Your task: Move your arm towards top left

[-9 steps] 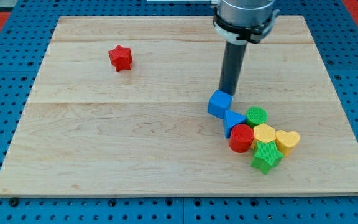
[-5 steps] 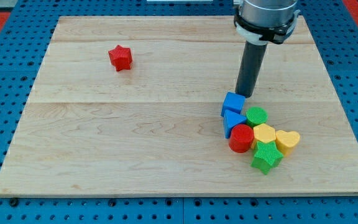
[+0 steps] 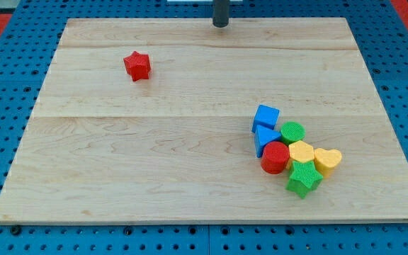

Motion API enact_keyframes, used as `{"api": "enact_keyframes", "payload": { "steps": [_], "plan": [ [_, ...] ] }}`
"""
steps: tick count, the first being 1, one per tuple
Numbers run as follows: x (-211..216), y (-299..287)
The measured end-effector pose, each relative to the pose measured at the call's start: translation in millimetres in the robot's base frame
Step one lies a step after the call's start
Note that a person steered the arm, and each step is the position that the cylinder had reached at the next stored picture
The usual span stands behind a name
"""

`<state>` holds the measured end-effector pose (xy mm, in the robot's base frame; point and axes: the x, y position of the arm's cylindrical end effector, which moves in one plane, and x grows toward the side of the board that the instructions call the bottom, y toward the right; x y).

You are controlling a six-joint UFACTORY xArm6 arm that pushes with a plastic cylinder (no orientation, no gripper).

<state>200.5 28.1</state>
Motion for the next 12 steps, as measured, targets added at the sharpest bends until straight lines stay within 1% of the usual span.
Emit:
{"api": "enact_keyframes", "payload": {
  "steps": [3, 6, 11, 12],
  "plan": [
    [-5, -2],
    [-6, -29],
    [-5, -31],
    [-3, -59]
  ]
}}
